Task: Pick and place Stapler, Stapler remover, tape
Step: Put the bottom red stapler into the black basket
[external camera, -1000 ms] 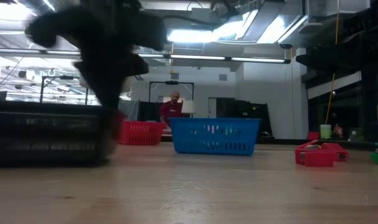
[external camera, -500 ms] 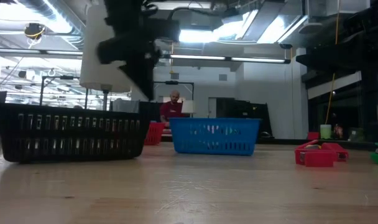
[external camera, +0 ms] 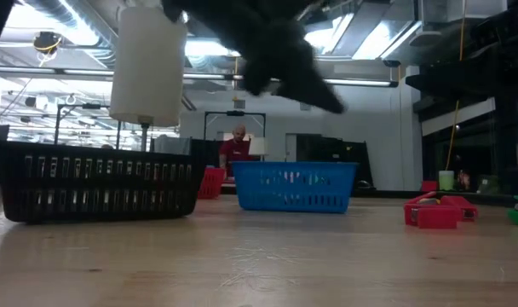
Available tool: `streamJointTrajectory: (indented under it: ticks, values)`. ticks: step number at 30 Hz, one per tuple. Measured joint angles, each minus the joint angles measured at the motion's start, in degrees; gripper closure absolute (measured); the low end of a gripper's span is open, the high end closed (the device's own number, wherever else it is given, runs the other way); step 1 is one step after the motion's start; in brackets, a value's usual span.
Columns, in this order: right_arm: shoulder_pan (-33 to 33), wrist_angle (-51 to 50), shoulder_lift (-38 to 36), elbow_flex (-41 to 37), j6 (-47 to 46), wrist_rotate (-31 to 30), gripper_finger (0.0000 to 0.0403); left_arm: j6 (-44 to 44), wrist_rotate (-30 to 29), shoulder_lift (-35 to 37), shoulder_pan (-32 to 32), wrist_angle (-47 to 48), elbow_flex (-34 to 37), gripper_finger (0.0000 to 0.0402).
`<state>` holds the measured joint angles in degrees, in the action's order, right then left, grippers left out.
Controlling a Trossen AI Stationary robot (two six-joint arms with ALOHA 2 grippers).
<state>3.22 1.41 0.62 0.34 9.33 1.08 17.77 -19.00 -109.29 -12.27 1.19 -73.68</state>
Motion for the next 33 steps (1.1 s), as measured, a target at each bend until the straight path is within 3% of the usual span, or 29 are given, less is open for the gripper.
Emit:
streamJointTrajectory:
  ticks: [9,18,26,33]
  values:
    - [0.0,0.0,0.0,0.0,0.0,0.0,0.014,-0.1,1.0,-11.3,0.4,3.8,-16.9,0.0327]
    - [0.0,0.0,0.0,0.0,0.0,0.0,0.014,-9.9,3.6,-21.0,-1.0,10.8,-30.3,0.0313]
    - [0.0,0.0,0.0,0.0,0.0,0.0,0.014,-13.9,3.7,-24.0,-2.9,11.8,-32.9,0.0306]
    - [0.0,0.0,0.0,0.0,0.0,0.0,0.014,-17.6,5.2,-24.1,-3.1,16.0,-32.8,0.0253]
